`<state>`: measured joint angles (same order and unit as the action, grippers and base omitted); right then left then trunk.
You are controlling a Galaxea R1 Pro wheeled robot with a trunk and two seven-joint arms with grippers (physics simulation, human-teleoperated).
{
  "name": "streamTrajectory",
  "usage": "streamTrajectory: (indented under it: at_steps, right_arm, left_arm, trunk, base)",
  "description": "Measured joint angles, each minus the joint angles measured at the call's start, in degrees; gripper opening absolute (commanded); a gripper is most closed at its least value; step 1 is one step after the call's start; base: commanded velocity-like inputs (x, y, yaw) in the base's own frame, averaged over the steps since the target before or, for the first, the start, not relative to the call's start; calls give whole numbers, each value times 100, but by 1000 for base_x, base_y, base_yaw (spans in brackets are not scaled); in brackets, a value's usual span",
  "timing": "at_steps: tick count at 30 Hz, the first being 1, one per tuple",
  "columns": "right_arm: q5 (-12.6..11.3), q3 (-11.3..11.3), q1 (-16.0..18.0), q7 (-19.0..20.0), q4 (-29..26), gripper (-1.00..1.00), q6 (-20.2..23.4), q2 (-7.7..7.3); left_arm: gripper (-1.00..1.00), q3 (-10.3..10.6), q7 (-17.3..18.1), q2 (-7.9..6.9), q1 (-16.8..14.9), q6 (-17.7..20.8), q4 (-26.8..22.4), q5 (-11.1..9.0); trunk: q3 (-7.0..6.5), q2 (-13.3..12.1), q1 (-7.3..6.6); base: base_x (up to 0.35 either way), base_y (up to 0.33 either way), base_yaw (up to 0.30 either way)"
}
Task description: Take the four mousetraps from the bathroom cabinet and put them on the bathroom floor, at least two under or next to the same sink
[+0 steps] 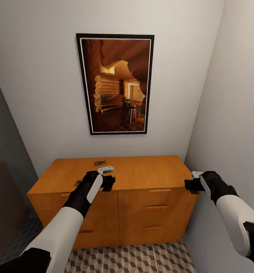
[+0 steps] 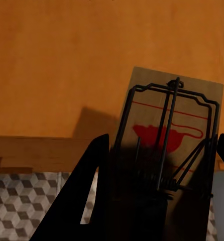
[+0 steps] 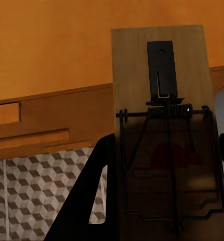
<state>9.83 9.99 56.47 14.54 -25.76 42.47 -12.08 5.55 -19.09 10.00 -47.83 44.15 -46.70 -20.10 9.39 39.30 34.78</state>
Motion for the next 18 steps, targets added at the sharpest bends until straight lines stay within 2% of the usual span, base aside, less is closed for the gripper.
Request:
streamTrajectory:
  at_steps: [7,18]
  right_arm:
    - [0,-1,-1,1,0,-100,3,-1]
    - [0,0,-1,1,2,-100,-1,-1]
  left_arm:
    - [-100,2,2,0,-1,1,0,4]
    - [-100,3,2,0,2,3,0,4]
  trunk:
    - [-126,-282,-153]
    - [-325,-724,-394]
  base:
    - [-74,82,0]
    - [-218,210,0]
